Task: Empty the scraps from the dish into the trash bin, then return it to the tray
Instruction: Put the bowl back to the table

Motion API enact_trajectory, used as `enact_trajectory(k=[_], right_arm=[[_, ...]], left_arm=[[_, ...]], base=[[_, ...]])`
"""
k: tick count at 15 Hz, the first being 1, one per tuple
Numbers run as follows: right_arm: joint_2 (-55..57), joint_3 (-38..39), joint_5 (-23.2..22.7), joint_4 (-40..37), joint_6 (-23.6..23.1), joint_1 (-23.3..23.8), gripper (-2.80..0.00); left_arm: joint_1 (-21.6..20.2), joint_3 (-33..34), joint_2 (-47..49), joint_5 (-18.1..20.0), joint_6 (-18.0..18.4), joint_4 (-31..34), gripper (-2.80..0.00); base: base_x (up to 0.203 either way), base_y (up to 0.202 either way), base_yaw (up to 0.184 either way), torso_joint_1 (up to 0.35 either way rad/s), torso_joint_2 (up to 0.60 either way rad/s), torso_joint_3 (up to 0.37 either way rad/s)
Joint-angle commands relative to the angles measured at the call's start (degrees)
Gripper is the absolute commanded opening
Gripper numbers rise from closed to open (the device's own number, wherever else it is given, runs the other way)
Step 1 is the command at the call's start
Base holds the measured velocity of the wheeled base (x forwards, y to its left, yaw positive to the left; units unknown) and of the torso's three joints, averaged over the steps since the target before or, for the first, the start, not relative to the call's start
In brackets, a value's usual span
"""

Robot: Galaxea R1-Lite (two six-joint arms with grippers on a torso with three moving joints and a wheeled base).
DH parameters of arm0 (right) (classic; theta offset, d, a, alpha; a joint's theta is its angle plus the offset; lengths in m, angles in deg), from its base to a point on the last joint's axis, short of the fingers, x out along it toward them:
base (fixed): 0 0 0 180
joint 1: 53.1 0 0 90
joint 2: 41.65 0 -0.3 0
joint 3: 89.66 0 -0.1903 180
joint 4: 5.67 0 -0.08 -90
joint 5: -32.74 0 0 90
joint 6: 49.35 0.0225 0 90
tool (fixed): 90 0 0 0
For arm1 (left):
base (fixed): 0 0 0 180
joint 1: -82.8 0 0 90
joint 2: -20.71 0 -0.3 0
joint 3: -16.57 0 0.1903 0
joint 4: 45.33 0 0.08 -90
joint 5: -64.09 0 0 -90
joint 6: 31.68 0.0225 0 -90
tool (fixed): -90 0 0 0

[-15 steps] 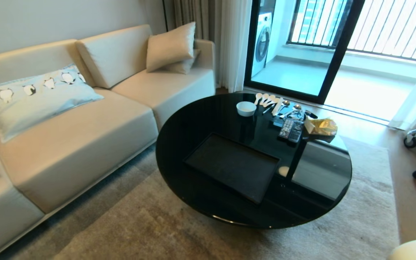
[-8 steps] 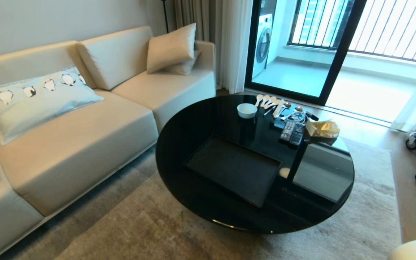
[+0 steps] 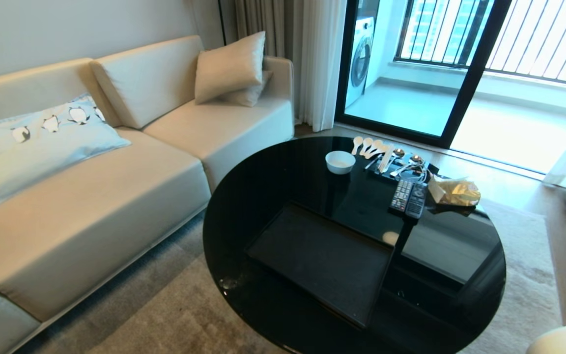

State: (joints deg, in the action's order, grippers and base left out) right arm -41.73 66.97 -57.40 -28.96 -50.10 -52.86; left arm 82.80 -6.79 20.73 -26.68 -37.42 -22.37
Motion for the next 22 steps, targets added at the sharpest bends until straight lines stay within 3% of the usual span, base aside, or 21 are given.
enact_trajectory(k=[1, 11, 14, 17, 22], right_arm=[[0.07, 0.0, -0.04, 0.01, -0.04, 0.02, -2.8], [0.07, -0.35, -0.38, -0.73, -1.84, -0.06, -2.8], [2.38, -1.41, -4.34, -0.77, -10.02, -0.15, -2.8], [9.56, -7.58, -11.64, -1.0, -11.03, -0.1, -2.8], [31.3, -17.71, -16.69, 0.59, -15.1, -0.13, -2.8]], left_arm=[[0.0, 0.0, -0.02, -0.02, -0.06, -0.04, -2.8], [0.0, 0.0, -0.02, -0.02, -0.06, -0.04, -2.8], [0.0, 0.0, -0.02, -0.02, -0.06, -0.04, -2.8], [0.0, 0.0, -0.02, -0.02, -0.06, -0.04, -2.8], [0.0, 0.0, -0.02, -0.02, -0.06, -0.04, -2.8]], base=[[0.065, 0.0, 0.002, 0.008, 0.0, 0.003], [0.0, 0.0, 0.0, 0.0, 0.0, 0.0], [0.0, 0.0, 0.0, 0.0, 0.0, 0.0], [0.0, 0.0, 0.0, 0.0, 0.0, 0.0], [0.0, 0.0, 0.0, 0.0, 0.0, 0.0]])
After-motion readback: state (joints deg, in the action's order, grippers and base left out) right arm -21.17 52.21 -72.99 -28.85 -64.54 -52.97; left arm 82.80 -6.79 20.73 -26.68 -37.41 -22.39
